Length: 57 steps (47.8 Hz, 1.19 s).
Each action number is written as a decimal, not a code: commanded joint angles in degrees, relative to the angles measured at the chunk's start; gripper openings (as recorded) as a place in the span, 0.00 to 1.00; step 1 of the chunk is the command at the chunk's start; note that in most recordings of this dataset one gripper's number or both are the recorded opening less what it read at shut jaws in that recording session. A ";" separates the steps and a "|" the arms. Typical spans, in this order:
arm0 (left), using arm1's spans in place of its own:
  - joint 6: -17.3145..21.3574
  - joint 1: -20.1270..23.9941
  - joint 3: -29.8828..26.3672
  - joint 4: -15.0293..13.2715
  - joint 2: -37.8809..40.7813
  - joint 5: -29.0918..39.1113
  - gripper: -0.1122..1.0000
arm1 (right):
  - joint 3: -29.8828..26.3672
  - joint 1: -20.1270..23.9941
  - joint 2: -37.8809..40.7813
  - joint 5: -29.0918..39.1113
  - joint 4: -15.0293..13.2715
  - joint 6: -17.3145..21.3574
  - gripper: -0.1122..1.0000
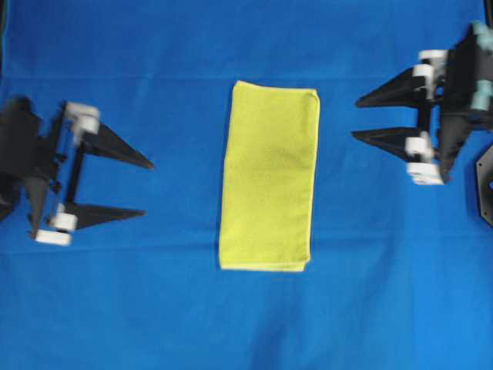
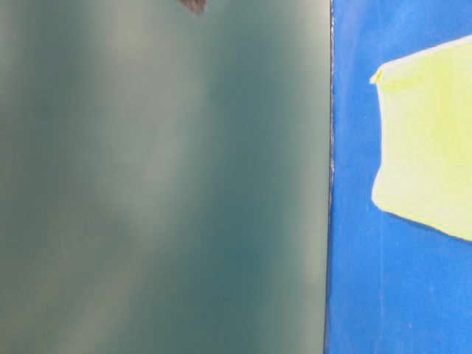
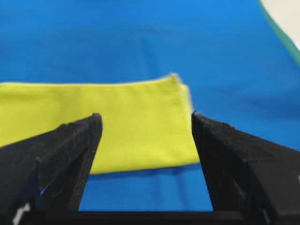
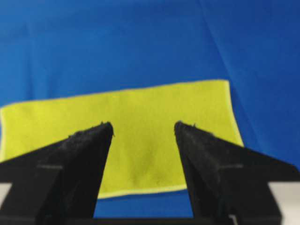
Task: Fold the yellow towel.
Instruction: 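Retract both grippers to the sides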
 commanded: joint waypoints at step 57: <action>-2.46 7.12 9.14 -0.35 -8.00 -9.58 0.76 | 4.75 -3.60 -2.20 -8.00 3.25 0.44 0.64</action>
